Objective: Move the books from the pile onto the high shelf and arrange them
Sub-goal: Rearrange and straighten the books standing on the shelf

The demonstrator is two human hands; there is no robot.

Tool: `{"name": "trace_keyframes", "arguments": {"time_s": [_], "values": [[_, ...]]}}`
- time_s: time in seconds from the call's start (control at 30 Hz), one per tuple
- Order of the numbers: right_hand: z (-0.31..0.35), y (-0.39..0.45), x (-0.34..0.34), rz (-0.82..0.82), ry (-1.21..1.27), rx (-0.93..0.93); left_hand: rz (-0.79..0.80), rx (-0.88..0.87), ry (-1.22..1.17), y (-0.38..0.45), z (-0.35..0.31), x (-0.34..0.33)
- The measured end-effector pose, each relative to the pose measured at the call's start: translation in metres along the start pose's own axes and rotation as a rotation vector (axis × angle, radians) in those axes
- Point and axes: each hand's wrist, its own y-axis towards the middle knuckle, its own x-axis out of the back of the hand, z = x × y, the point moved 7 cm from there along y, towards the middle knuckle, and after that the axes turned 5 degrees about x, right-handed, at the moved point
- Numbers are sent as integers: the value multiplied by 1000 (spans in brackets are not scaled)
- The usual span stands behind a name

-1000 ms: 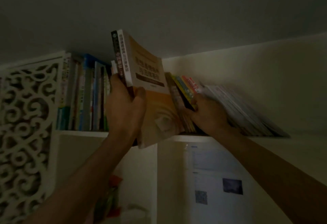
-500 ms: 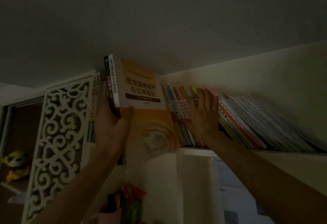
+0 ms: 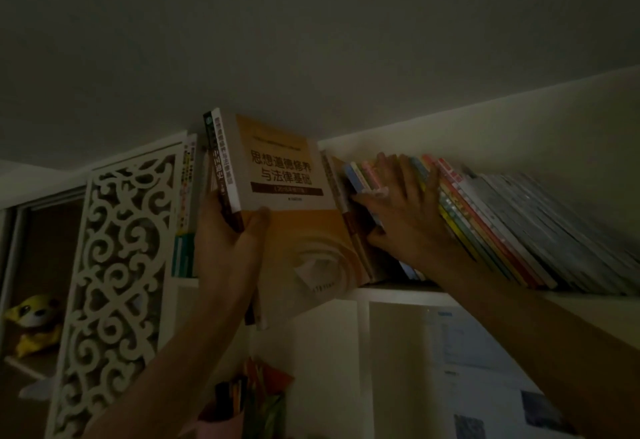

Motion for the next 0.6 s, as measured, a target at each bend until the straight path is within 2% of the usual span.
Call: {"name": "trace_keyframes", "arguments": {"time_s": [0.23,0.4,0.6], "values": [[-36,-4,6,91,-111,-67,30,2,-51,-2,-11,-13],[-66,-13,19,168,-85,-117,53,-87,-51,-9,-36,-36],[-68,-22,28,154,-7,-45,-8,-161,132,-7,-49,-80]]}}
